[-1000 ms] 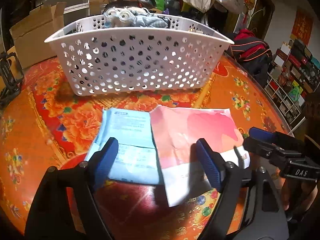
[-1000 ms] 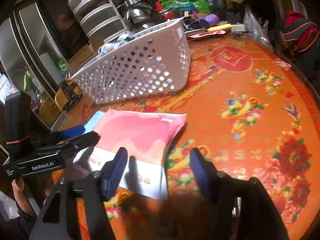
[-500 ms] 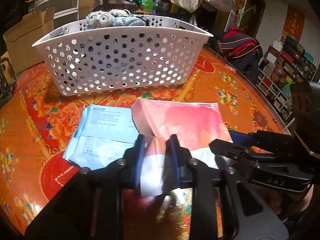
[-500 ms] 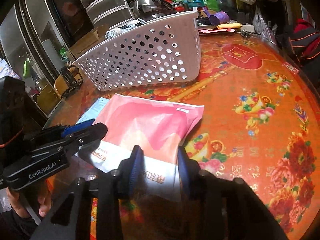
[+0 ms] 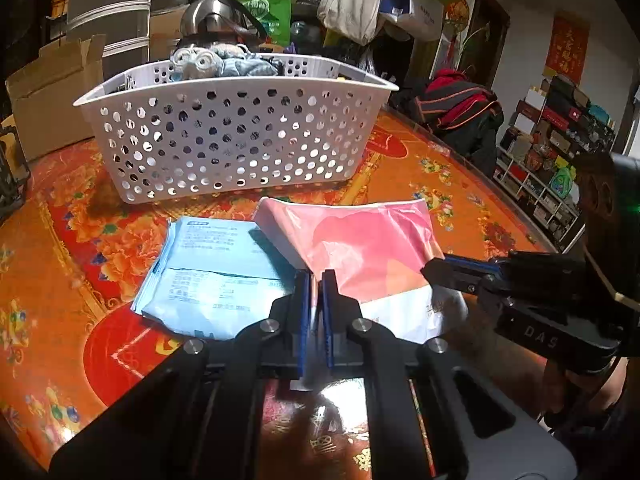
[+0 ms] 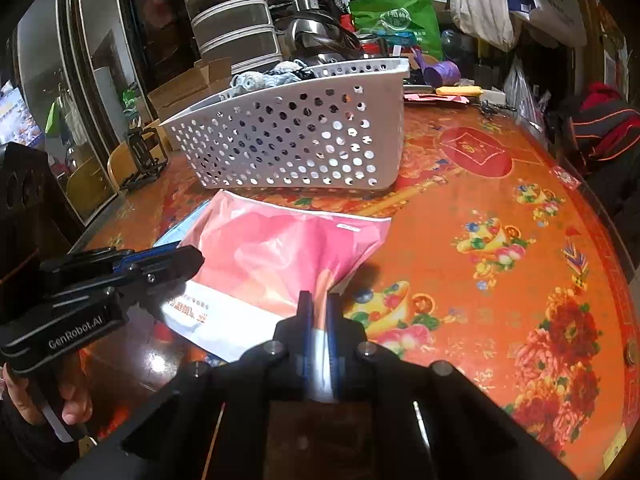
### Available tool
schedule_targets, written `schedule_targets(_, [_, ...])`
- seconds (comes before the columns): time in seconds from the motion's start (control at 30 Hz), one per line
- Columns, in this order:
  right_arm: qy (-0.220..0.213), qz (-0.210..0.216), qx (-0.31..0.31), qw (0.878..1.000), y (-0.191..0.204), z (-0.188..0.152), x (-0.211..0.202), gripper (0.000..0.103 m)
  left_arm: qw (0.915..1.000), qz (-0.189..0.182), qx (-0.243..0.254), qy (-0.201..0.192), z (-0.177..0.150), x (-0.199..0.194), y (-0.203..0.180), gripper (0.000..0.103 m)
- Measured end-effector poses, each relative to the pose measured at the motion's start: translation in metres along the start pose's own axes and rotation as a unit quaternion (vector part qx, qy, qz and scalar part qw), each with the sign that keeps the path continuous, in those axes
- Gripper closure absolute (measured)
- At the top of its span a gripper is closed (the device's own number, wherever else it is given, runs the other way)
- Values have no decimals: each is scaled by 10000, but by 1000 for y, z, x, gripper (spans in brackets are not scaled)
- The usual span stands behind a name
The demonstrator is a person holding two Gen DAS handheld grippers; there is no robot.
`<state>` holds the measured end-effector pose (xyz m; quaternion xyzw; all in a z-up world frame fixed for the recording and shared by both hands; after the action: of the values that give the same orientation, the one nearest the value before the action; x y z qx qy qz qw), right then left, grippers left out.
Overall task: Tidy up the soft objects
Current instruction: 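Carry the pink packet into the white basket and open both grippers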
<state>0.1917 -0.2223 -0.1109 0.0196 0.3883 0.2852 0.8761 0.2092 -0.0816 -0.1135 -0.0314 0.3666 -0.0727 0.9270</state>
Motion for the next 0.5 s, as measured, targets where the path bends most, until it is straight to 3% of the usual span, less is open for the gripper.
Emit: schedule_targets(0.5, [-691, -7, -460, 9965, 38, 26, -51, 99, 9953, -220, 4, -942, 16, -67, 11, 98])
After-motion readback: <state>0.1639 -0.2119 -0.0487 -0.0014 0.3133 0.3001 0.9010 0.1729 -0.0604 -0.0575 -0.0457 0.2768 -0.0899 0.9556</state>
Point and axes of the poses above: each gripper's, at about its wrist camera, not at the fingertips, and x roughly the way its jaws point, y to its left, z to its top, the point moved 5 cm from there along x, roughly the way its jaws point, and after that the axes turned 6 degrees about z, right-handed, at the moved point
